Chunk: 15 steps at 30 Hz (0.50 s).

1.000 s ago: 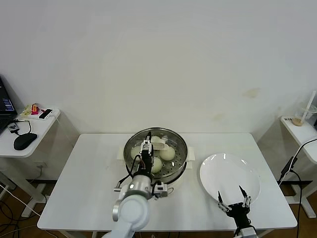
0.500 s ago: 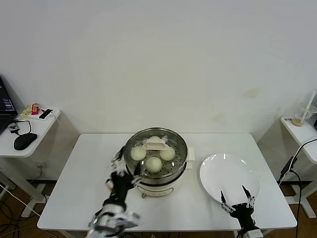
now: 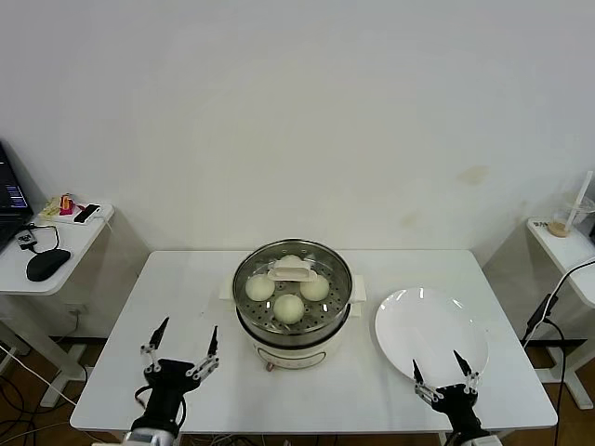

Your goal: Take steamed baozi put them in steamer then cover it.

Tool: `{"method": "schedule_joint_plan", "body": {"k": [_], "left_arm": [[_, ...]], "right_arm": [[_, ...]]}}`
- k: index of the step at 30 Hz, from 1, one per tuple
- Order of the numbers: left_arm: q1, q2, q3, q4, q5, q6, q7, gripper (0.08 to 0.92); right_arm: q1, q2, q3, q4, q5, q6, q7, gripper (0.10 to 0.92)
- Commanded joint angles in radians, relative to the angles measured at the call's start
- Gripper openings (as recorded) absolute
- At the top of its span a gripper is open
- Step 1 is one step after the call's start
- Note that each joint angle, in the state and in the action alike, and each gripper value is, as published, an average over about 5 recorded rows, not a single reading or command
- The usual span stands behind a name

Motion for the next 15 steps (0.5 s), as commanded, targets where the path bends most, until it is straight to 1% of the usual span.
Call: {"method": "schedule_joint_plan", "body": {"k": [1, 5, 15], "left_arm": [[0.115, 0.008, -0.114, 0.103, -0.305, -0.21, -0.05, 0.823], [0.121, 0.012, -0.12, 0.12, -0.306, -0.21, -0.045, 0.823], [0.099, -0.007, -0.12, 0.131, -0.267, -0.202, -0.041, 0.823]], "right_arm": [[-0.064, -0.029, -0.005, 0.074, 0.129, -0.052, 0.011, 0.823], [-0.06, -0.024, -0.004, 0.079, 0.131, -0.073, 0.013, 0.823], [-0.066, -0.021, -0.017, 0.101, 0.125, -0.102, 0.014, 0.823]]}}
